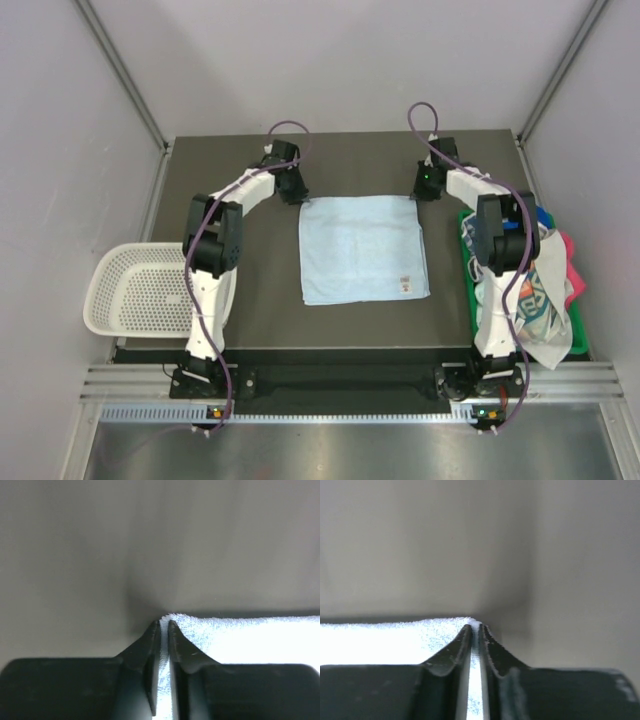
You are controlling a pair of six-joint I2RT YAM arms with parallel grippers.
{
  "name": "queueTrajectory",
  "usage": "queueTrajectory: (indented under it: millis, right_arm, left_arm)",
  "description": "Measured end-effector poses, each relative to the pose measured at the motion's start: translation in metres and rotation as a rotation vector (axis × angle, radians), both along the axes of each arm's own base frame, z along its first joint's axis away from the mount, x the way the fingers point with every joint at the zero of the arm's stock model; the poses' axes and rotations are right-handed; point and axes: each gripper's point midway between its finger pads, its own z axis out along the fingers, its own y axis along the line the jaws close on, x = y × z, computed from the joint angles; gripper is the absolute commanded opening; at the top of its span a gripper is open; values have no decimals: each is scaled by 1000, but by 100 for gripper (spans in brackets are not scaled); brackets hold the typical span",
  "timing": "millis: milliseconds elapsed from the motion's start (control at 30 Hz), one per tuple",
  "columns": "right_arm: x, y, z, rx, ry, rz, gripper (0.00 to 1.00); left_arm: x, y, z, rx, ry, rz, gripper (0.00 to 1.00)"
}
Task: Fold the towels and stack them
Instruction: Fold the towel
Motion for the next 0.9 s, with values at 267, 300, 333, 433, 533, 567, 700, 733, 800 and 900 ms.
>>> queueTrajectory:
  millis: [267, 300, 333, 433, 533, 567, 700, 733, 800, 900]
  right_arm:
    - [-1, -1, 0, -4, 3, -4, 0]
    - [0, -1, 1, -4, 2, -5, 0]
    - [0, -1, 3, -5, -3, -6, 0]
    - [1, -2, 19, -6, -34, -10, 0]
    - [0, -3, 51, 1, -97, -12, 0]
    - [-1, -3, 63, 3, -120, -12, 0]
    - [-6, -4, 130, 23, -276, -13, 0]
    - [-9, -4, 143, 27, -307, -12, 0]
    - [-16, -5, 172, 35, -385, -7, 0]
    - [-36, -7, 203, 42, -466, 1, 0]
  left_arm:
    - [2, -1, 0, -6, -27, -3, 0]
    - [2, 0, 1, -5, -34, 0, 0]
    - [1, 1, 2, -3, -40, 2, 0]
    - [-3, 4, 11, 2, -67, 11, 0]
    - [-7, 7, 36, -9, -119, 15, 0]
    - [-7, 7, 46, -14, -142, 16, 0]
    - [-11, 6, 108, -38, -290, 13, 0]
    - [-14, 6, 123, -40, -324, 12, 0]
    - [-22, 4, 149, -41, -394, 8, 0]
    - [-44, -2, 182, -29, -494, -8, 0]
